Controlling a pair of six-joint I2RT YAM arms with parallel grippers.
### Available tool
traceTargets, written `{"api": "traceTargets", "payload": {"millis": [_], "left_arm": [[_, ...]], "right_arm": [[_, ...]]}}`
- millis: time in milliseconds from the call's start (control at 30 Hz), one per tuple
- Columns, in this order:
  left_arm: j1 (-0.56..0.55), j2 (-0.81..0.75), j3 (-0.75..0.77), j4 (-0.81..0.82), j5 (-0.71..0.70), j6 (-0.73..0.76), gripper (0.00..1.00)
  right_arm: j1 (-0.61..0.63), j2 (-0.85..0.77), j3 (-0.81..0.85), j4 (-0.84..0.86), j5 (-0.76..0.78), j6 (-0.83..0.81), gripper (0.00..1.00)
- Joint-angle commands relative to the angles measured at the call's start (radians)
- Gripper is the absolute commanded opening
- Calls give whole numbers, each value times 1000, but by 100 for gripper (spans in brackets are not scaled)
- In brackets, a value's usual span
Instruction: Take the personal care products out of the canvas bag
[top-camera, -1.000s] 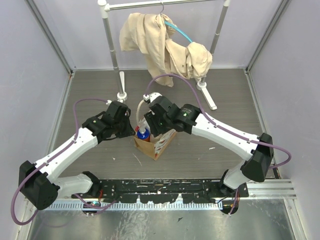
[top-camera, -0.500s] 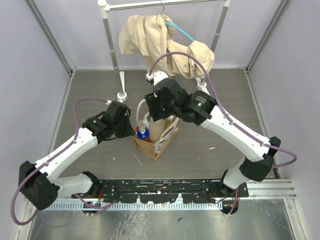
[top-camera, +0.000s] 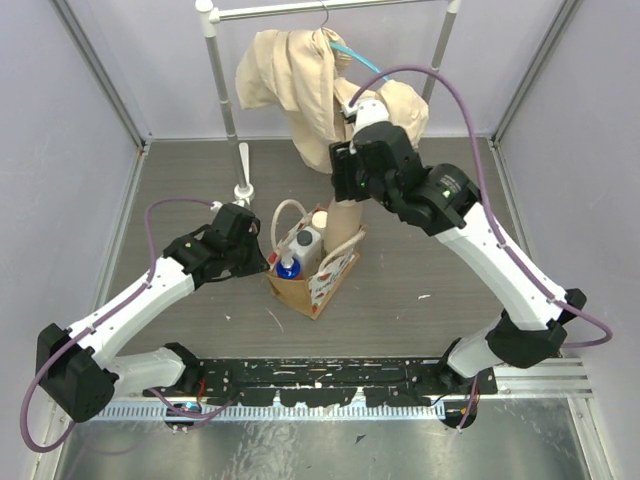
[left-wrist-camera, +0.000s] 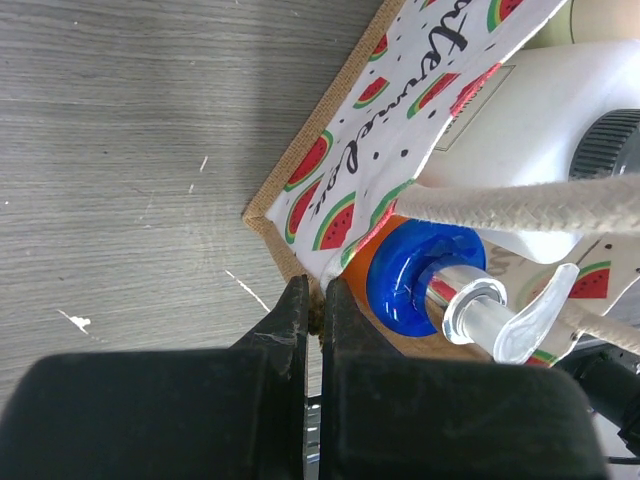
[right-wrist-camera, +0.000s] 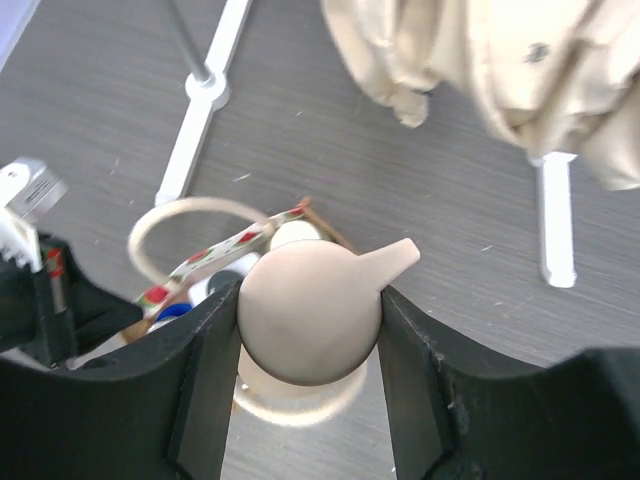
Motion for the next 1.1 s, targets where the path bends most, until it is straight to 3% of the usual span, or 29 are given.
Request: {"api": "traceTargets", "payload": {"millis": [0,267,433,767,1067], "left_arm": [[-8,4,-37,-71,10,-1,4],[-8,17,-43,-64,21,-1,5],[-8,16,-48,-59,25,-1,5],[-8,34,-30,-47,35,-13,5],[-10,54,-32,-26,40,-25,5]], "right_arm": [[-90,-127,24,176,139,-93,16],[-272,-187,-70,215,115,-130,18],[-379,-226,-216,284,79,-127,20],[-540,-285,-624,564,37,-65,17],[-673,-327,-887,858,-24,-12,17]]}}
